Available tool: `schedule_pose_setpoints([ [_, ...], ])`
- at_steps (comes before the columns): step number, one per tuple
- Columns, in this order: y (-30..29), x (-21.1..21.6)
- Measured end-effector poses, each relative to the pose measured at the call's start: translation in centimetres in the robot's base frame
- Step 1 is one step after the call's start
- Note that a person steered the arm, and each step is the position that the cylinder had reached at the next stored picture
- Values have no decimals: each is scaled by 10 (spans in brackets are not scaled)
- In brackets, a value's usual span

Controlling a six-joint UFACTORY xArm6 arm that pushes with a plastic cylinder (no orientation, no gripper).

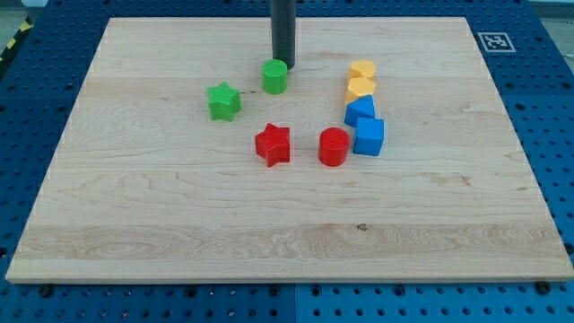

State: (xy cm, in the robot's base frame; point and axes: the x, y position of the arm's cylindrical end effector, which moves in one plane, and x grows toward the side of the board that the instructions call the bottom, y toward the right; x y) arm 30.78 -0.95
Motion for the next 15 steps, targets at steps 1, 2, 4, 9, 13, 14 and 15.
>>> schedule_pose_setpoints([
  [1,2,0],
  [2,44,-15],
  [4,187,-16],
  [9,181,49],
  [13,150,50],
  [14,145,50],
  [15,132,50],
])
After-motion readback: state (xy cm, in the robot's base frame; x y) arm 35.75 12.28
